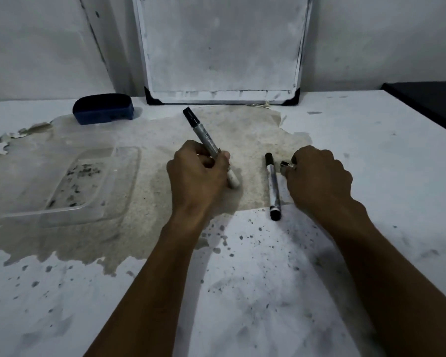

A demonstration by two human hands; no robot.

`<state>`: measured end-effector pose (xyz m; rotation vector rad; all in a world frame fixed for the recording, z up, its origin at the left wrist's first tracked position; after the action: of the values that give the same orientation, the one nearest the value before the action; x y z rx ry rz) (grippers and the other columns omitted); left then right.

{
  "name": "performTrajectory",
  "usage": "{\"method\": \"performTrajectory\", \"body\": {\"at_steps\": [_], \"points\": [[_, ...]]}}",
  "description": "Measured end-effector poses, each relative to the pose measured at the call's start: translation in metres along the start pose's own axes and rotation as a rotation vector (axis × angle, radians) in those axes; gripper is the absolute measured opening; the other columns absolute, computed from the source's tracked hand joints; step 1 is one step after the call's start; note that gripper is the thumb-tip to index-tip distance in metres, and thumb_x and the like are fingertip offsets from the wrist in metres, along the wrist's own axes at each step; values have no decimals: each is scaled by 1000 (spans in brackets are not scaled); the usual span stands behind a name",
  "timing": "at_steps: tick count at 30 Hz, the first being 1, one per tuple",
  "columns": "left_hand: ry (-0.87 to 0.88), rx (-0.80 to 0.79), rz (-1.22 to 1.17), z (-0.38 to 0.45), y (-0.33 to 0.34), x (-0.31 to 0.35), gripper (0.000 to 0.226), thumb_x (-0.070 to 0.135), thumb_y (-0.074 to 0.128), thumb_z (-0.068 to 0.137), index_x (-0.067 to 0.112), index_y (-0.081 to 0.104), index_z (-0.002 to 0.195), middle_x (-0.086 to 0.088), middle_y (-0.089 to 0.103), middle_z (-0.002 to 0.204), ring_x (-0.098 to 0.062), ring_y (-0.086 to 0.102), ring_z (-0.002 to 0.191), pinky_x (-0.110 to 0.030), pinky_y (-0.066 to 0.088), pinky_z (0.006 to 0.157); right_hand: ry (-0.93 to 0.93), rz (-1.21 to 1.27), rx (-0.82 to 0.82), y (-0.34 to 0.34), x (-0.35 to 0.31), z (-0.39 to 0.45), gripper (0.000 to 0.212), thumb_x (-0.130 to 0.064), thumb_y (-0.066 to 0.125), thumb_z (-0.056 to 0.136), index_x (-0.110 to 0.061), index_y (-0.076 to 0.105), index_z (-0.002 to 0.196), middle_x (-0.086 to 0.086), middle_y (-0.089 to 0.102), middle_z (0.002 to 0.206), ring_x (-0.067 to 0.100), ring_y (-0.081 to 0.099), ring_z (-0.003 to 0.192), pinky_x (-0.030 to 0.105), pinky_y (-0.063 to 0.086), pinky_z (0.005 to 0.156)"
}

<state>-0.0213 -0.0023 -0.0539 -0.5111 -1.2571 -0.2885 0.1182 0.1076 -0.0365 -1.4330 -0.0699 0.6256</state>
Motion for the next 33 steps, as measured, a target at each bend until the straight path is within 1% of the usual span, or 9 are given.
{"method": "performTrajectory", "body": {"at_steps": [6,11,15,19,23,26,30,31,33], "points": [[21,72,-148,-4,-5,11,12,15,75,88,9,65,90,-8,77,76,-16,78,59,-33,64,55,-10,5,10,2,0,1,21,-31,62,88,-15,58,100,13,61,110,37,58,99,34,34,72],[76,12,116,-6,-2,10,19,24,74,89,11,64,98,-8,78,82,-21,77,68,-41,65,66,-4,23,11,3,2,2,32,-34,61,88,-17,56,115,12,59,120,37,56,107,37,31,74],[65,43,-4,-6,-5,14,15,23,75,88,14,64,93,-7,78,78,-16,77,62,-39,65,59,-20,35,18,2,2,1,34,-39,57,90,-16,54,116,11,59,119,36,56,106,37,33,74],[50,14,98,-5,-6,13,21,24,76,88,8,67,97,-9,78,82,-21,77,67,-41,65,65,-27,49,22,-1,1,0,34,-40,46,96,-16,53,119,12,59,121,37,56,108,38,32,75],[18,28,-69,-5,-8,15,10,21,74,88,13,68,90,-9,78,78,-20,78,63,-40,65,60,-20,64,29,-4,-1,0,38,-44,38,98,-17,54,120,13,60,120,37,55,108,39,32,75],[-6,14,38,-6,-7,15,17,23,76,88,8,71,94,-10,78,81,-23,77,67,-42,65,66,-16,59,26,-3,-1,1,39,-45,34,98,-17,55,116,13,61,116,38,56,105,40,35,76],[-31,87,-104,-5,-13,22,14,21,79,85,8,74,87,-4,78,70,-16,76,55,-30,59,47,-10,78,49,-3,-1,1,40,-47,32,98,-18,57,110,13,62,111,36,57,99,39,34,74],[-29,108,-77,-5,-14,22,16,24,79,84,9,75,87,-2,78,68,-16,75,54,-29,58,46,-6,78,50,-3,-1,1,41,-47,32,98,-18,57,111,12,62,111,36,57,100,39,33,74],[-19,112,94,-7,-13,21,24,31,80,82,10,76,92,-3,79,74,-17,75,61,-33,61,57,-6,85,43,-2,-1,1,42,-49,31,97,-19,57,111,12,62,111,36,57,100,39,33,75]]}}
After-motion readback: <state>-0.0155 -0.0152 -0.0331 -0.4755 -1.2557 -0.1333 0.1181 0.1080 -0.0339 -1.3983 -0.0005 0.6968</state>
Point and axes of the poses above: each hand's wrist, its own z-axis towards the middle knuckle, its own y-axis out of the palm, x = y × z, the point moved 1 cm from there along z, towards the middle knuckle
